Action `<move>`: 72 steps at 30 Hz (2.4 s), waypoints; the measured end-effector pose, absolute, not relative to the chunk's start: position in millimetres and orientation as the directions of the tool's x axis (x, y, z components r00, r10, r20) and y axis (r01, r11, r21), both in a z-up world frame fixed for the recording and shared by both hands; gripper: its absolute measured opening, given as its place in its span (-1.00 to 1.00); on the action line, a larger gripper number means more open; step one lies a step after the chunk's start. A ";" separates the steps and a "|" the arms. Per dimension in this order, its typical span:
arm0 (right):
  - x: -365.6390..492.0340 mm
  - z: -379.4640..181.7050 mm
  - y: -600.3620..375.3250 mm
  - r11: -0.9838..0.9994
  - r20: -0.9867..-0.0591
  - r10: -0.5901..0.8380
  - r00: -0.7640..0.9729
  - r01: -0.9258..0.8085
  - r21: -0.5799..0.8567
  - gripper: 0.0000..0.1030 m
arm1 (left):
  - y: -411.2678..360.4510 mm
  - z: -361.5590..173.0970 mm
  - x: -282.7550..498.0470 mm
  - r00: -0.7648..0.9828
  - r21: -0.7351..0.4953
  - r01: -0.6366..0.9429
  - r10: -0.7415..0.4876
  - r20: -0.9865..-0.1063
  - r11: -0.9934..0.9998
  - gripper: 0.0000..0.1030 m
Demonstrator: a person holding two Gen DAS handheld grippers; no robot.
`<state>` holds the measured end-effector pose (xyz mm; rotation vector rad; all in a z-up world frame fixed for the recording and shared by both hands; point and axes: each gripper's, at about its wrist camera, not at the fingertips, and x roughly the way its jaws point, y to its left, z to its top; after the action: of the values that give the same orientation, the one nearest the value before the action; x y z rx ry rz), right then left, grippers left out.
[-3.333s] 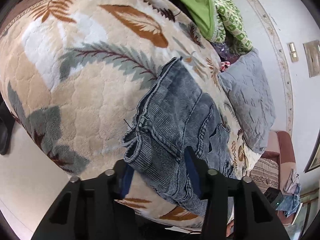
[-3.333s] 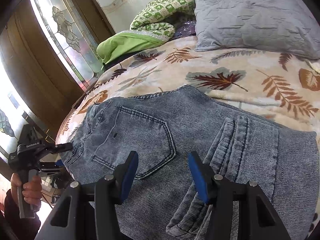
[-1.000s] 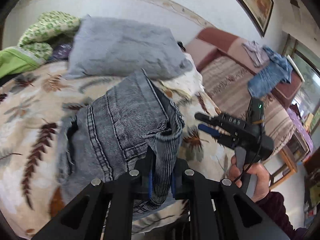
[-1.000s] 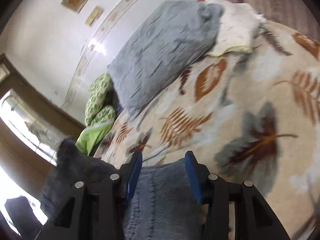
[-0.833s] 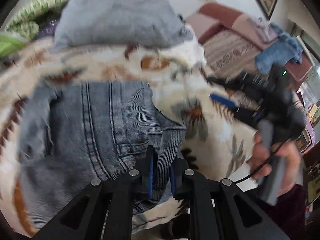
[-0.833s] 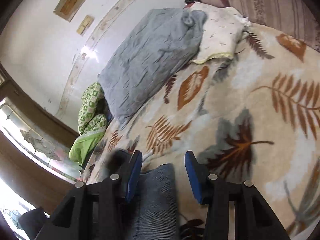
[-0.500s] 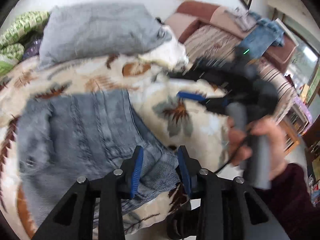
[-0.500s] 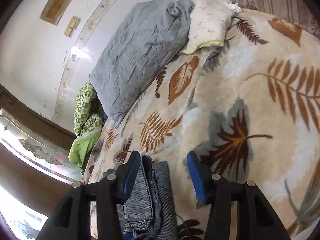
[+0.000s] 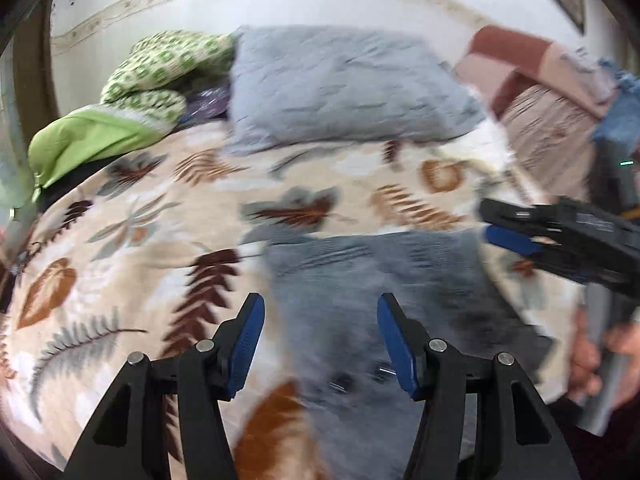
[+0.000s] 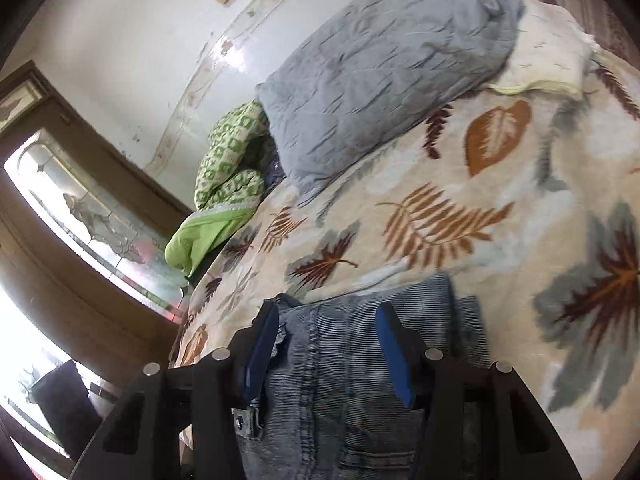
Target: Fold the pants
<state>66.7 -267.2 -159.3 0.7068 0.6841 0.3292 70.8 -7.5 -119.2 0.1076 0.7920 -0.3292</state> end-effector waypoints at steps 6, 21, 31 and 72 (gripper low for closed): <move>87.0 -172.0 -247.1 0.729 -0.500 0.505 0.704 -0.036 0.684 0.06 | -16.2 -139.2 113.6 0.628 0.026 0.290 -0.170 -0.759 0.957 0.16; 124.5 -208.9 -254.4 0.744 -0.592 0.501 0.631 0.036 0.668 0.06 | -55.0 -188.9 150.5 0.551 0.053 0.327 -0.145 -0.822 0.944 0.18; 107.0 -208.6 -273.7 0.738 -0.592 0.487 0.642 0.060 0.672 0.06 | -35.9 -159.2 111.2 0.575 0.038 0.335 -0.172 -0.800 0.941 0.20; -20.9 -176.8 -262.9 0.842 -0.568 0.434 0.699 -0.091 0.531 0.15 | -14.7 -113.0 -3.8 0.738 0.148 0.299 -0.131 -0.662 0.943 0.34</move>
<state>-20.9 -262.9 -176.8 0.4963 0.7449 0.3061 -3.8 -14.7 -113.0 0.2525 0.7029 -0.2389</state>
